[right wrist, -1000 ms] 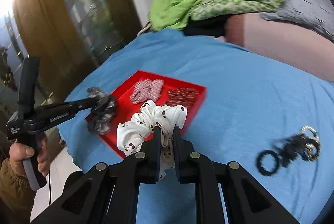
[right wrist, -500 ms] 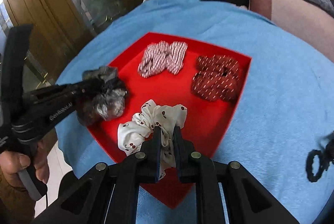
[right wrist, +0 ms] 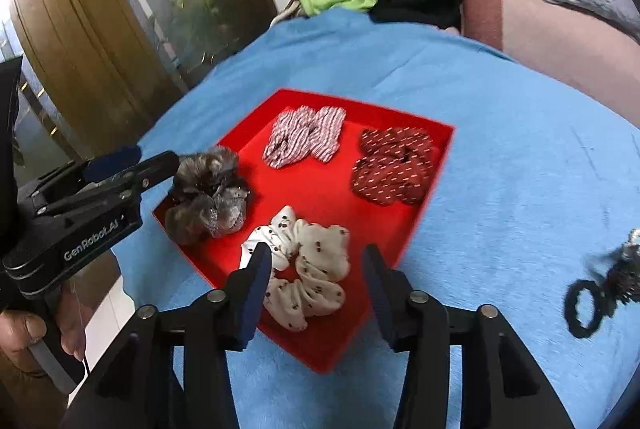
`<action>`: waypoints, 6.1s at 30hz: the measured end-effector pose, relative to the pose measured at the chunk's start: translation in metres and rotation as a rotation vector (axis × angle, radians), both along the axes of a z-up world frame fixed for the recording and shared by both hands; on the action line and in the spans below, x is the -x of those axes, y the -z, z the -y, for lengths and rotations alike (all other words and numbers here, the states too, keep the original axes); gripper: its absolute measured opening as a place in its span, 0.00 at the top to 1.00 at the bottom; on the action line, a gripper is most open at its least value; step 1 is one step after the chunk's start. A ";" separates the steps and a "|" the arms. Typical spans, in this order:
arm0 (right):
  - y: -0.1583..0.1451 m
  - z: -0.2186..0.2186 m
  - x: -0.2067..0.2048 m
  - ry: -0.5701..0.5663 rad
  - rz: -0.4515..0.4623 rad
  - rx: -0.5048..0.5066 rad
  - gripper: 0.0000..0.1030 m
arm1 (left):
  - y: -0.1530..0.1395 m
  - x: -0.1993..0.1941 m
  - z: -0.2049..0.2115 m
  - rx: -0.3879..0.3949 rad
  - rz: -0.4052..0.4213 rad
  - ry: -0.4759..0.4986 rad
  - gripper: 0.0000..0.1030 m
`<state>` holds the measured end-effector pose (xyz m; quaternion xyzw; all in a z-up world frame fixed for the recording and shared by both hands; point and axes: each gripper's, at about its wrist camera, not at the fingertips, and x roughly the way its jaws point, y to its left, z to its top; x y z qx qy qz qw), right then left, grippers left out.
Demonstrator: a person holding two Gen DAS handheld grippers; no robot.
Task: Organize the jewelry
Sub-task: 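Carry both scrunchies into the red tray and open both tools, then grasp the black claw clip with the left tool while the right tool grasps a black hair tie, then carry the claw clip and hair tie into the red tray and release both, then grasp the black rubber ring with the left tool while the right tool grasps the pearl and leopard bracelets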
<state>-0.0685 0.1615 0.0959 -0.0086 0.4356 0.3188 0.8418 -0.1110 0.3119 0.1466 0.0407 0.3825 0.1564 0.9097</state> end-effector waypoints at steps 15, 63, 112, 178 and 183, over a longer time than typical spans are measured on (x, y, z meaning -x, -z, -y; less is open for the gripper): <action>-0.004 0.129 0.021 0.174 0.025 0.022 0.41 | -0.028 0.013 0.095 -0.055 0.006 0.148 0.39; 0.057 0.345 -0.099 0.422 -0.069 -0.070 0.74 | 0.105 -0.170 0.371 0.160 -0.392 0.744 0.35; -0.021 0.128 -0.033 0.064 0.009 -0.116 0.91 | 0.030 -0.079 0.052 0.272 -0.152 0.223 0.56; 0.026 0.344 -0.029 0.526 -0.058 -0.016 0.64 | 0.045 -0.075 0.232 0.165 -0.229 0.433 0.49; 0.043 0.358 -0.044 0.557 -0.082 -0.032 0.64 | 0.069 -0.090 0.261 0.176 -0.280 0.467 0.49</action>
